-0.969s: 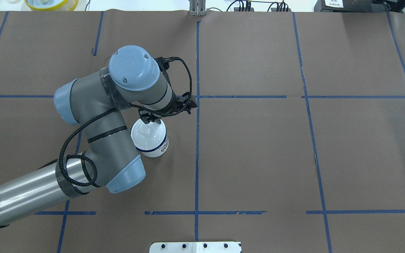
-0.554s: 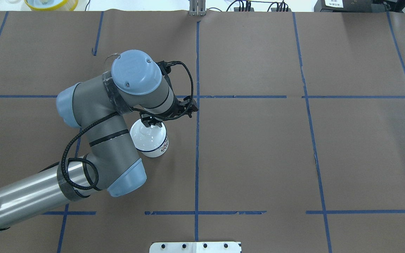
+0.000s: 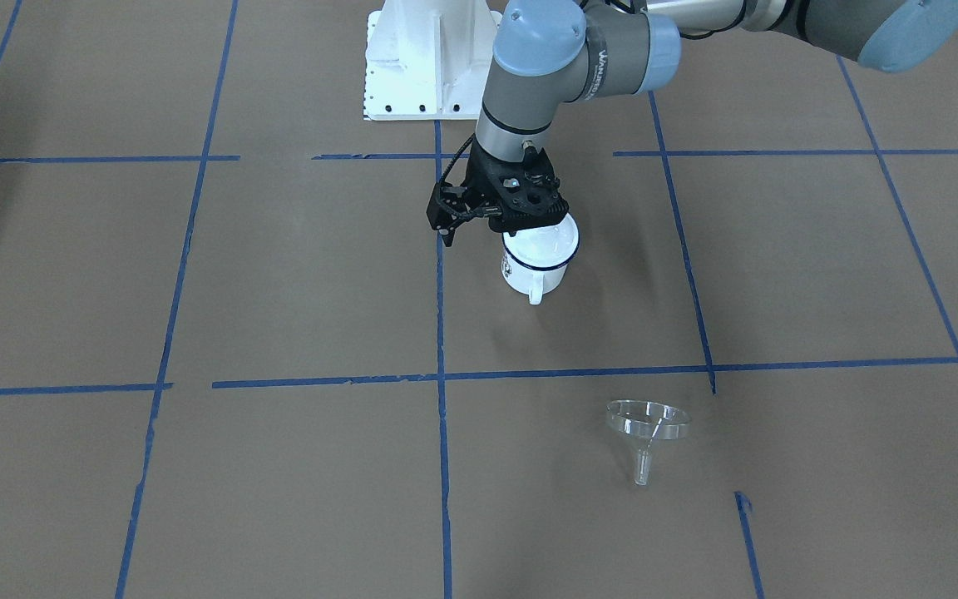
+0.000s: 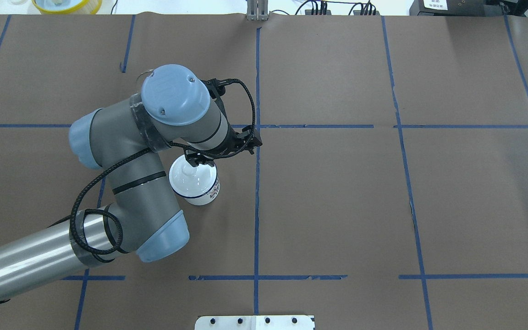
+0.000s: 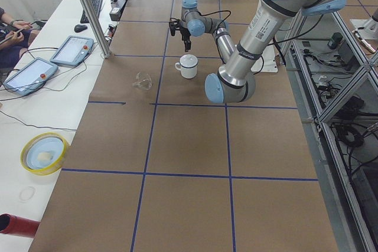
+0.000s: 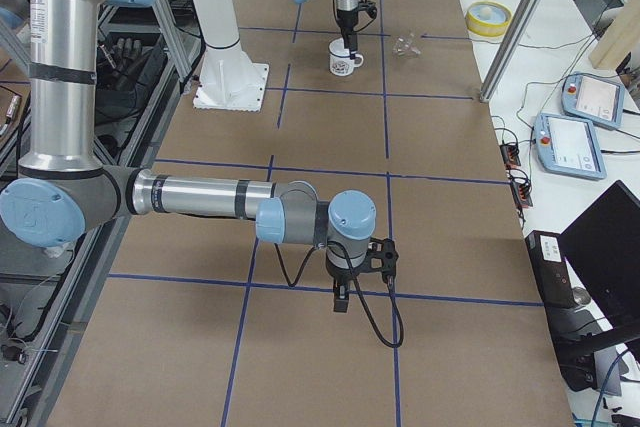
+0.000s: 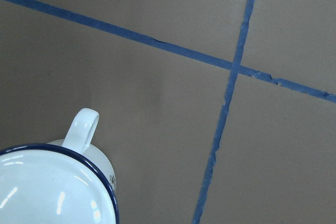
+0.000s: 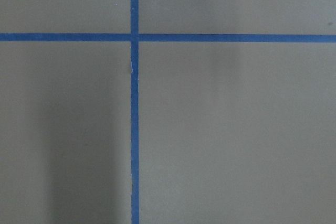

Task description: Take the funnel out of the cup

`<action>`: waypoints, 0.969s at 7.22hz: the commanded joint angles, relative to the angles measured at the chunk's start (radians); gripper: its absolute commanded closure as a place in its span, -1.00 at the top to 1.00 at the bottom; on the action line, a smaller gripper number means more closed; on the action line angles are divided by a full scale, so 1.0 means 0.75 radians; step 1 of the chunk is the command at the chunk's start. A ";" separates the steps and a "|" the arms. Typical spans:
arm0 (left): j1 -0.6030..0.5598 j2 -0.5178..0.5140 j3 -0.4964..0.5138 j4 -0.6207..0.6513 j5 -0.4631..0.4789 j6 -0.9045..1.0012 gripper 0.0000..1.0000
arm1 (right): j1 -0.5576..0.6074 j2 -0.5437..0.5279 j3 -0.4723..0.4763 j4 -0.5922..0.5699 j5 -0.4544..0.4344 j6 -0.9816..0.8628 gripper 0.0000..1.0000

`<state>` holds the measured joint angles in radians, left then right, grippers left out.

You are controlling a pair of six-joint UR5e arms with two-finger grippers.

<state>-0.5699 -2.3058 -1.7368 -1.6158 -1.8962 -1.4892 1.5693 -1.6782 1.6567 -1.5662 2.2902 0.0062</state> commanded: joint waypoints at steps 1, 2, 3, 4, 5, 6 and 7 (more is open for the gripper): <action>-0.058 0.071 -0.187 0.058 -0.002 0.012 1.00 | 0.000 0.000 0.000 0.000 0.000 0.000 1.00; -0.125 0.110 -0.261 0.100 -0.004 0.111 1.00 | 0.000 0.000 0.000 0.000 0.000 0.000 1.00; -0.172 0.145 -0.310 0.123 -0.006 0.240 1.00 | 0.000 0.000 0.000 0.000 0.000 0.000 1.00; -0.233 0.225 -0.359 0.121 -0.012 0.358 1.00 | 0.000 0.000 0.000 0.000 0.000 0.000 1.00; -0.313 0.294 -0.380 0.115 -0.014 0.459 1.00 | 0.000 0.000 0.000 0.000 0.000 0.000 1.00; -0.385 0.360 -0.382 0.103 -0.014 0.589 1.00 | 0.000 0.000 0.000 0.000 0.000 0.000 1.00; -0.454 0.415 -0.380 0.071 -0.018 0.742 1.00 | 0.000 0.000 -0.002 0.000 0.000 0.000 1.00</action>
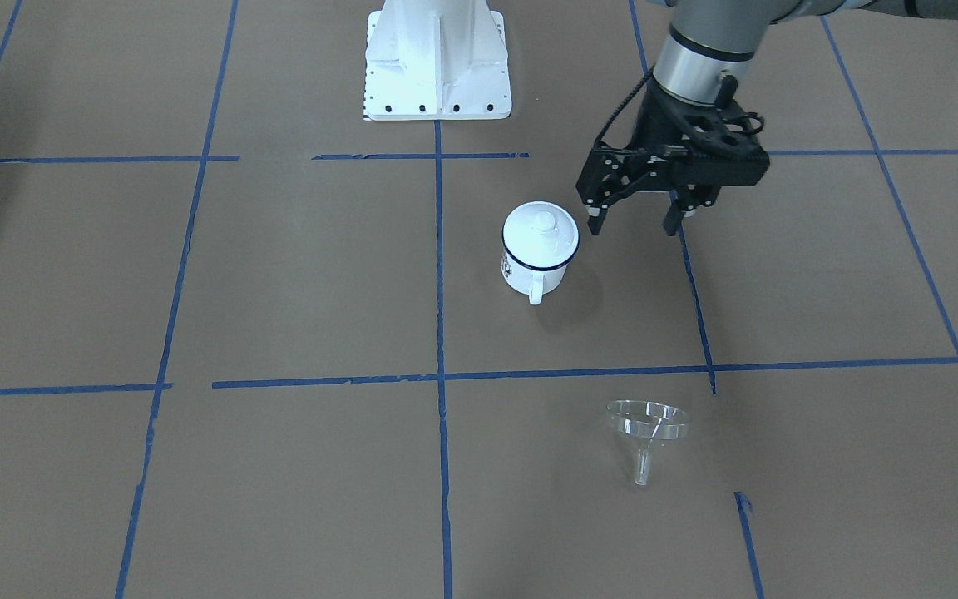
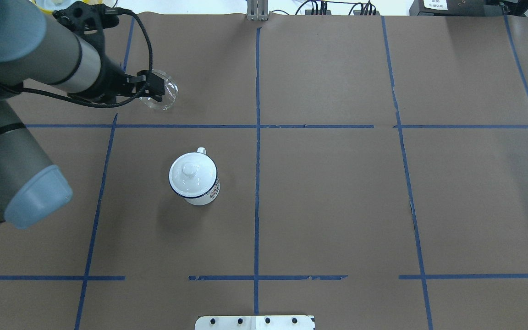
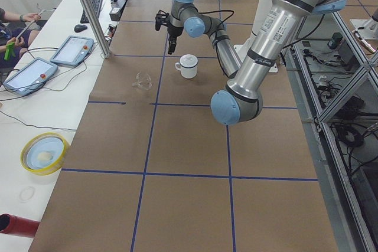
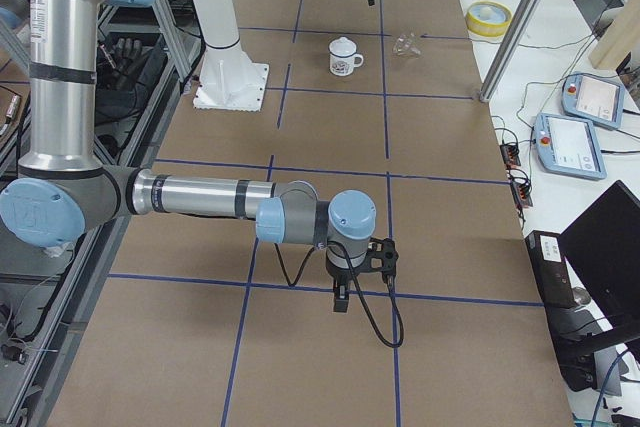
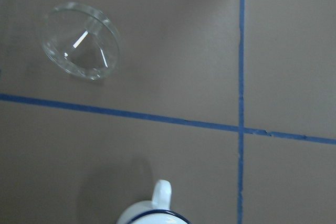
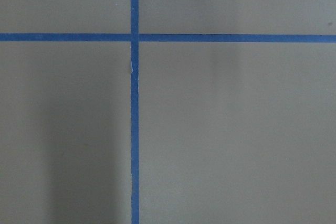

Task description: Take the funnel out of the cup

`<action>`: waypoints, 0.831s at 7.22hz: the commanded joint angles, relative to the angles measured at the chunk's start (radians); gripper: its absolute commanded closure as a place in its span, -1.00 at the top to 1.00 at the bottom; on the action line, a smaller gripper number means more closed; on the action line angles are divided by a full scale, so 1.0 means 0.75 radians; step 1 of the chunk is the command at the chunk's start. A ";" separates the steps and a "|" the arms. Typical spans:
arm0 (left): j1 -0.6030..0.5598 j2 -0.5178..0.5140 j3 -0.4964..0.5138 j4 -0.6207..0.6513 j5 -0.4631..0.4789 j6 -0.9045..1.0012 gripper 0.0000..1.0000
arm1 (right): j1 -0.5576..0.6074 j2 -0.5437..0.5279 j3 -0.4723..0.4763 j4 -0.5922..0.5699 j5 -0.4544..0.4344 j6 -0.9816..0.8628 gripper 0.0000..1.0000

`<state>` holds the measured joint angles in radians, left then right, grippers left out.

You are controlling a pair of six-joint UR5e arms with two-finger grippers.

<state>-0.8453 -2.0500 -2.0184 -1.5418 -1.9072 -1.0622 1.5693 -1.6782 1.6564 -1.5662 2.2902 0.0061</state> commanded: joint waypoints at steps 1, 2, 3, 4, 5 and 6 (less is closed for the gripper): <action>-0.165 0.135 0.012 -0.071 -0.054 0.302 1.00 | 0.000 0.000 0.000 0.000 0.000 0.000 1.00; -0.317 0.227 0.069 -0.146 -0.206 0.482 1.00 | 0.000 0.000 -0.002 0.000 0.000 0.000 1.00; -0.465 0.309 0.174 -0.230 -0.386 0.670 1.00 | 0.000 0.000 0.000 0.000 0.000 0.000 1.00; -0.576 0.389 0.256 -0.237 -0.512 0.820 1.00 | 0.000 0.000 0.000 0.000 0.000 0.000 1.00; -0.637 0.438 0.306 -0.221 -0.511 0.904 1.00 | 0.000 0.000 0.000 0.000 0.000 0.000 1.00; -0.709 0.483 0.361 -0.205 -0.513 0.982 1.00 | 0.000 0.000 0.000 0.000 0.000 0.000 1.00</action>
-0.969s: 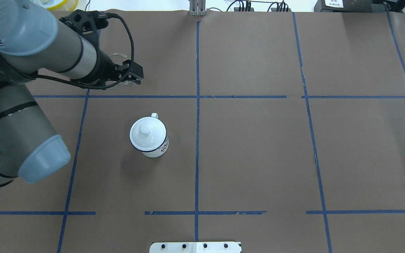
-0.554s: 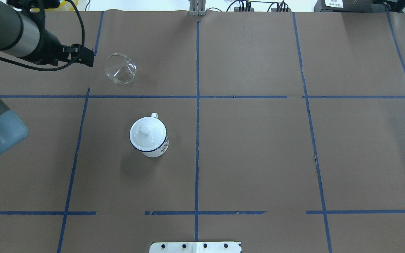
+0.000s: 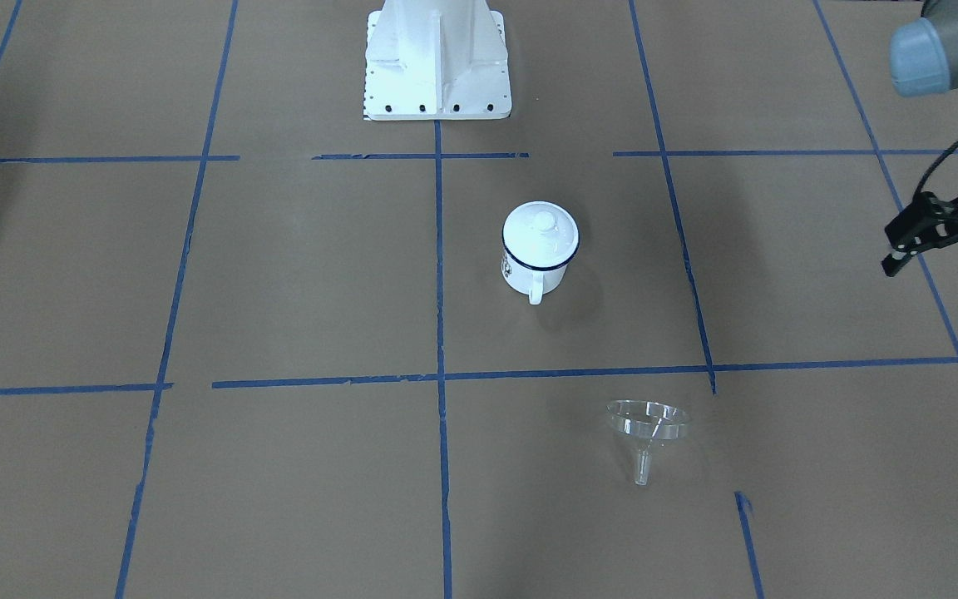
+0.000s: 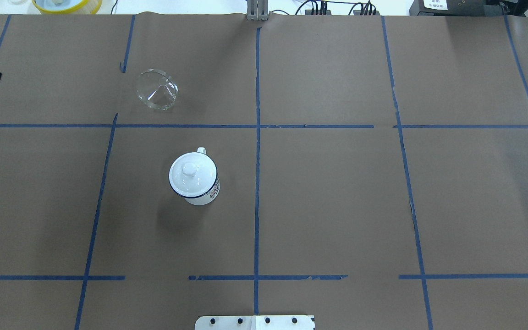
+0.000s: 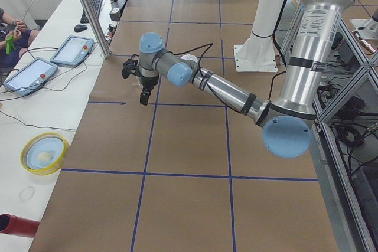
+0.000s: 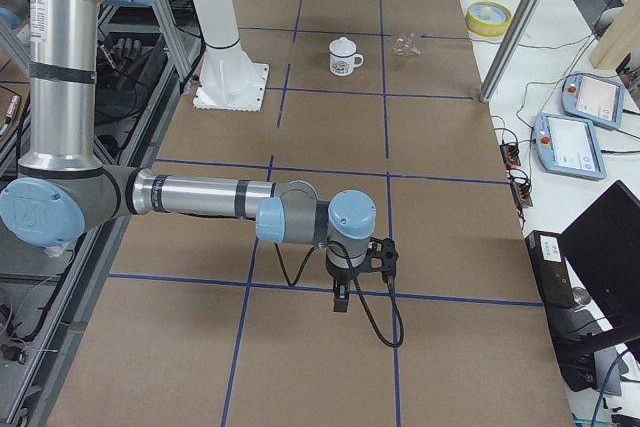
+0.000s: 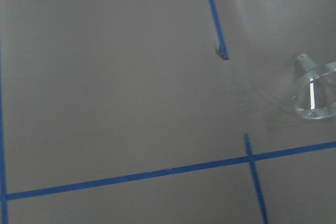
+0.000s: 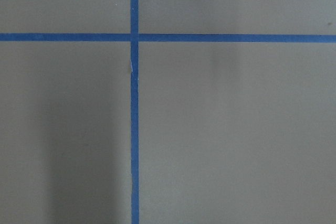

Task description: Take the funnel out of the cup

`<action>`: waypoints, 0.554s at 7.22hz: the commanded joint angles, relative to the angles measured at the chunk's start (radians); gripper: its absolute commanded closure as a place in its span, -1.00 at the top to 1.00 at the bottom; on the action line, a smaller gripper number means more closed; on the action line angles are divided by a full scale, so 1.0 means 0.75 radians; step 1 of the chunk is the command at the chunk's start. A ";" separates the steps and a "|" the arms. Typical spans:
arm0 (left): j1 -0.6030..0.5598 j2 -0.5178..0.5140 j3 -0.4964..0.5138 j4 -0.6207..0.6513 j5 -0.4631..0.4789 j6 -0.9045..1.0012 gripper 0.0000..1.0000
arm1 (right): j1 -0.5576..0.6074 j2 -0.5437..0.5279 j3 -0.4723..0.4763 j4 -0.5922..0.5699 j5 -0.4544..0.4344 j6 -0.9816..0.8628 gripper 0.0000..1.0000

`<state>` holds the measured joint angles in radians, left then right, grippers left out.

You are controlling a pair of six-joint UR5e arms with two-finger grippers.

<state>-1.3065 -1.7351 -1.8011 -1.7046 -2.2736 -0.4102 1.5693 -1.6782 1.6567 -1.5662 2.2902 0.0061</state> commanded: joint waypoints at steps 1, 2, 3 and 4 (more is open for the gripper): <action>-0.182 0.116 0.104 0.073 -0.026 0.298 1.00 | 0.000 0.000 0.000 0.000 0.000 0.000 1.00; -0.217 0.125 0.135 0.187 -0.022 0.447 1.00 | 0.000 0.000 0.000 0.000 0.000 0.000 1.00; -0.276 0.178 0.155 0.211 -0.024 0.582 1.00 | 0.000 0.000 0.000 0.000 0.000 0.000 1.00; -0.311 0.221 0.158 0.211 -0.026 0.667 1.00 | 0.000 0.000 0.000 0.000 0.000 0.000 1.00</action>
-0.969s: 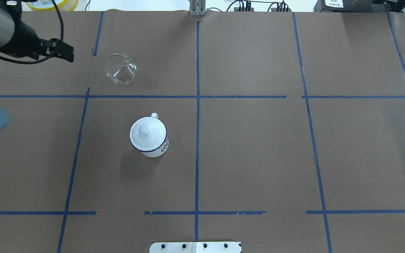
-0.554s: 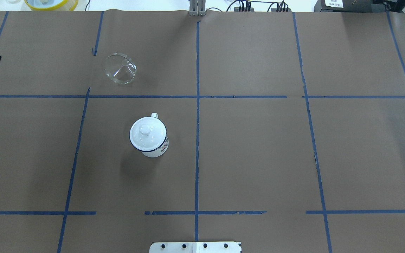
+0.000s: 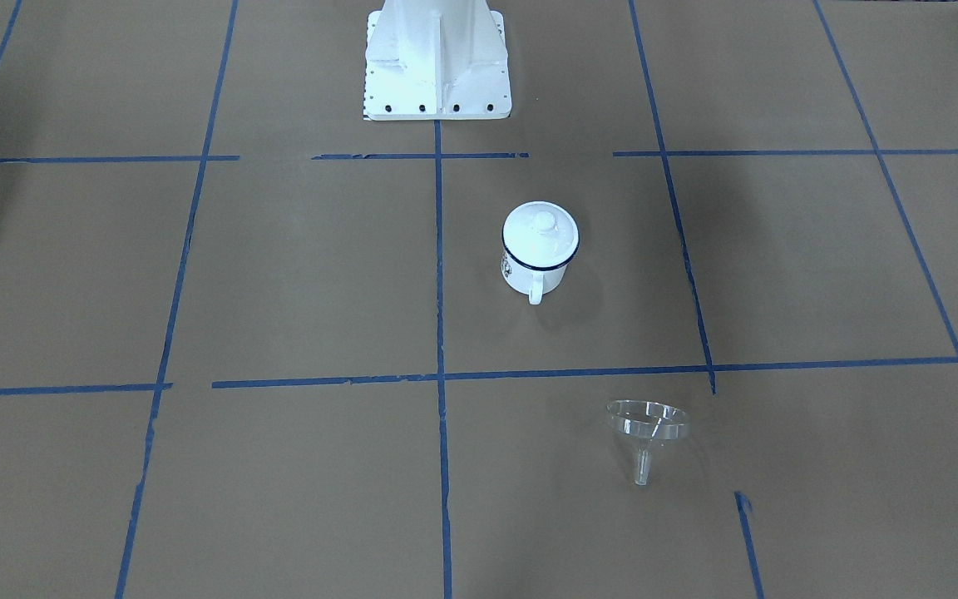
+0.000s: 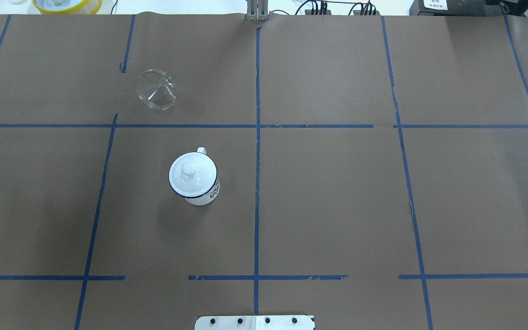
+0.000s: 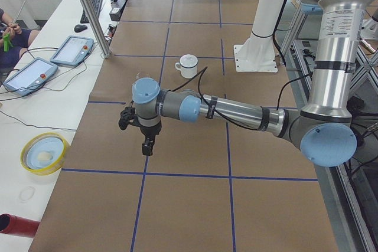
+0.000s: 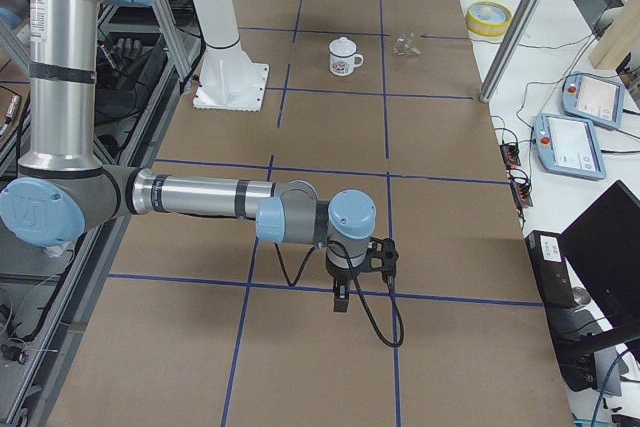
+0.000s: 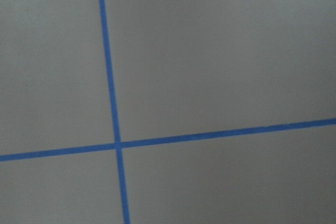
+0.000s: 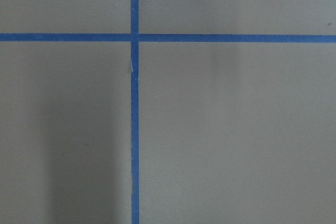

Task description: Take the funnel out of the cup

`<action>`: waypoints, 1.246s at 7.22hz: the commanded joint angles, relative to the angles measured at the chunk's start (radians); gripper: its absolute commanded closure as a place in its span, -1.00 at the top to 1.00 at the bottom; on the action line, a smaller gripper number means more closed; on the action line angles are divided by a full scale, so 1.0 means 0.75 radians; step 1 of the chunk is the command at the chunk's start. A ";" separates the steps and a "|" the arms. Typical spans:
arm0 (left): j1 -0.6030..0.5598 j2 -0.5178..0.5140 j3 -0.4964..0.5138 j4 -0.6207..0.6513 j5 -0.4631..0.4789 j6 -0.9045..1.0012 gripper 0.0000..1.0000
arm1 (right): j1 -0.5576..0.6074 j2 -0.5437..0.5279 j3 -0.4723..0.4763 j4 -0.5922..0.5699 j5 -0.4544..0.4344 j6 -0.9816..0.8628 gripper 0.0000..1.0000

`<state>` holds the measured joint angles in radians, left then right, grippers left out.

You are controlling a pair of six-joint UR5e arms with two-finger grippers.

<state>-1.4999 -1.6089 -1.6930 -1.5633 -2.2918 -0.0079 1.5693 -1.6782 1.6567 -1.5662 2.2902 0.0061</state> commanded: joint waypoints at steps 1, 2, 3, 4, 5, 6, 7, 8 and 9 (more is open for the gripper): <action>-0.078 0.071 0.014 0.025 -0.002 0.131 1.00 | 0.000 0.000 0.000 0.000 0.000 0.000 1.00; -0.082 0.098 0.018 0.025 -0.002 0.133 1.00 | 0.000 0.000 0.000 0.000 0.000 0.000 1.00; -0.090 0.130 0.028 0.015 -0.008 0.133 1.00 | 0.000 0.000 -0.002 0.000 0.000 0.000 1.00; -0.094 0.137 0.034 0.015 -0.022 0.131 1.00 | 0.000 0.000 0.000 0.000 0.000 0.000 1.00; -0.095 0.137 0.038 0.023 -0.075 0.131 1.00 | 0.000 0.000 -0.002 0.000 0.000 0.000 1.00; -0.095 0.137 0.036 0.021 -0.080 0.131 1.00 | 0.000 0.000 0.000 0.000 0.000 0.000 1.00; -0.095 0.137 0.038 0.021 -0.078 0.131 1.00 | 0.000 0.000 0.000 0.000 0.000 0.000 1.00; -0.095 0.137 0.034 0.019 -0.076 0.129 1.00 | 0.000 0.000 0.000 0.000 0.000 0.000 1.00; -0.095 0.137 0.036 0.015 -0.072 0.129 1.00 | 0.000 0.000 0.000 0.000 0.000 0.000 1.00</action>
<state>-1.5707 -1.5064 -1.6660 -1.5495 -2.3477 0.0896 1.5693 -1.6782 1.6567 -1.5662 2.2902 0.0062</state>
